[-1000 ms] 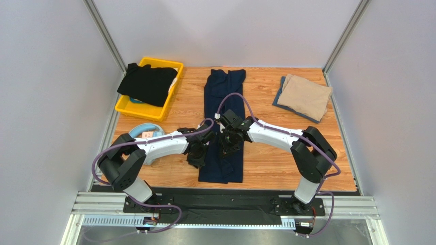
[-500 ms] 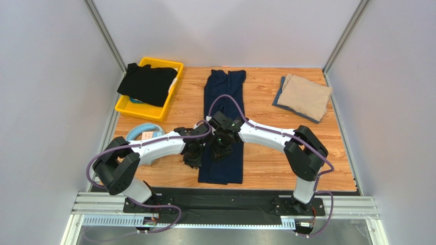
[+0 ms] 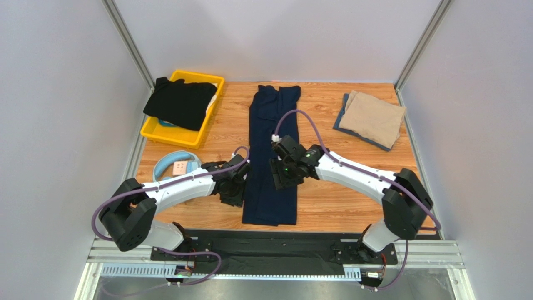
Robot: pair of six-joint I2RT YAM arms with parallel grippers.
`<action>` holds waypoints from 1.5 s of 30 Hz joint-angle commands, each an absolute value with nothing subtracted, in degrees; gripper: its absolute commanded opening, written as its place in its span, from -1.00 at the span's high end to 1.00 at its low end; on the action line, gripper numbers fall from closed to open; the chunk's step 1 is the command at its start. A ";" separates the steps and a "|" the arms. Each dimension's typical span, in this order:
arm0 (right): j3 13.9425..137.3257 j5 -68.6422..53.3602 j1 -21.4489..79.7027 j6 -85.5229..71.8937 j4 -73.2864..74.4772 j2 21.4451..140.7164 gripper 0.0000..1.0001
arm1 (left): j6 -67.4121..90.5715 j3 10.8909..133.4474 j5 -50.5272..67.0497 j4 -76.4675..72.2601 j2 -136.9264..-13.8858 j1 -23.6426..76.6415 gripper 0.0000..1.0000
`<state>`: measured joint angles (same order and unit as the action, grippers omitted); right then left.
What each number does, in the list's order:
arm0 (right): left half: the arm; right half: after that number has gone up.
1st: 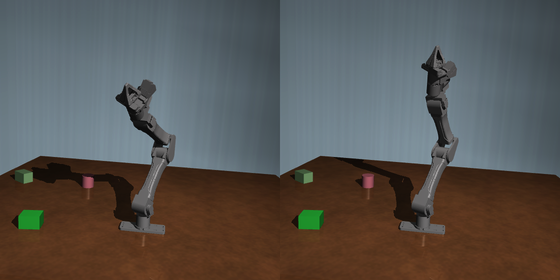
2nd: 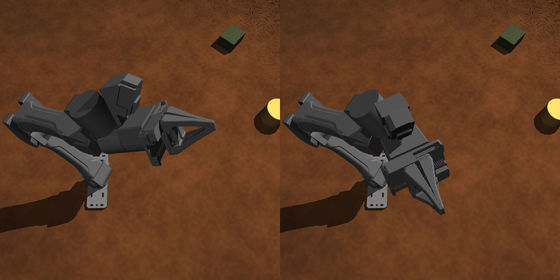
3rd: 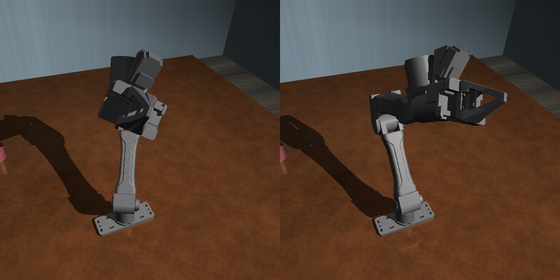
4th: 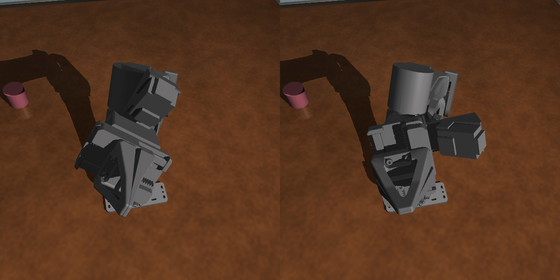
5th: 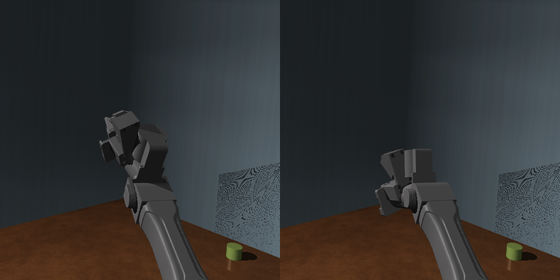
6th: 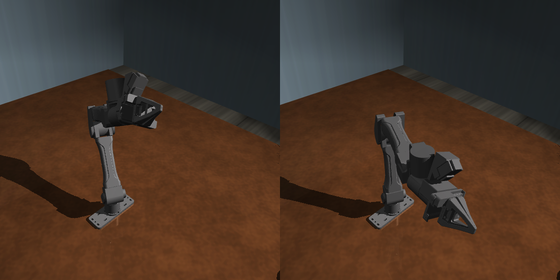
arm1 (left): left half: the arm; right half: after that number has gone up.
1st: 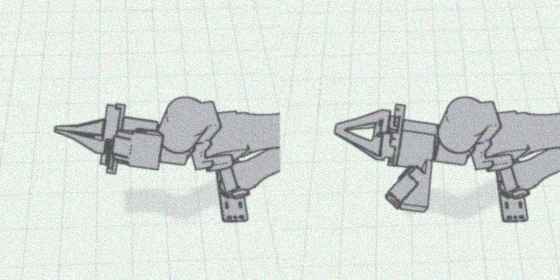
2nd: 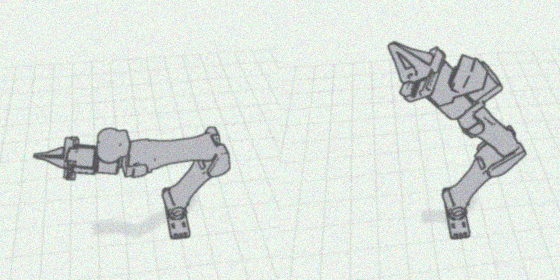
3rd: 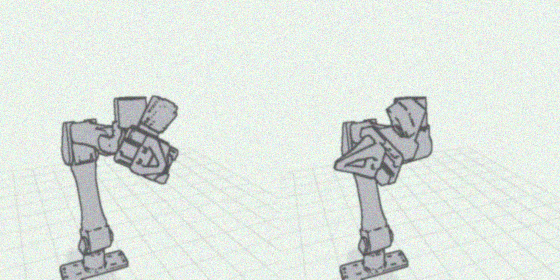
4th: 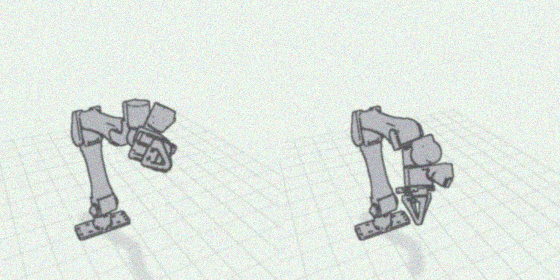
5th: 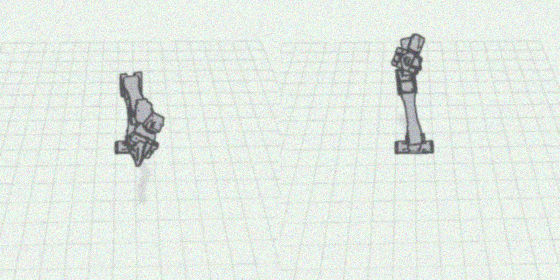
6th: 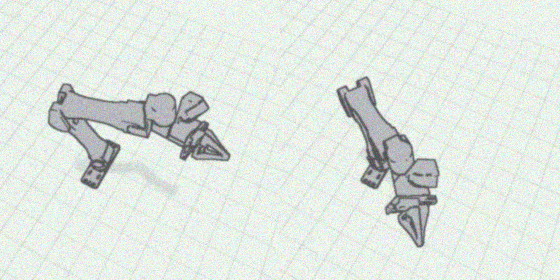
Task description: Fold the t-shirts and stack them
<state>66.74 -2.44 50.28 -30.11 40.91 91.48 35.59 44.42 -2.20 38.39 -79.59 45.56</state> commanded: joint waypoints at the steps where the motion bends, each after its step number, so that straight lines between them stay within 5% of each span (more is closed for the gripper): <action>1: 58.13 4.14 47.20 -28.92 38.08 84.83 -0.08 | 36.12 40.35 2.00 32.00 -76.82 44.47 0.15; 11: 39.74 -1.14 45.44 -30.41 24.09 76.03 -0.25 | 40.08 35.15 4.92 24.79 -76.02 44.38 0.13; 38: 32.09 -16.08 44.65 -33.84 13.98 85.69 -0.24 | 41.75 33.66 8.43 25.31 -85.87 44.21 0.13; 44: 31.55 -15.56 44.74 -34.36 13.98 86.39 -0.10 | 41.75 33.48 8.26 25.66 -86.40 44.21 0.33; 45: 31.47 -15.38 44.82 -34.37 14.15 86.40 0.08 | 41.66 33.66 8.00 26.01 -86.14 44.21 0.47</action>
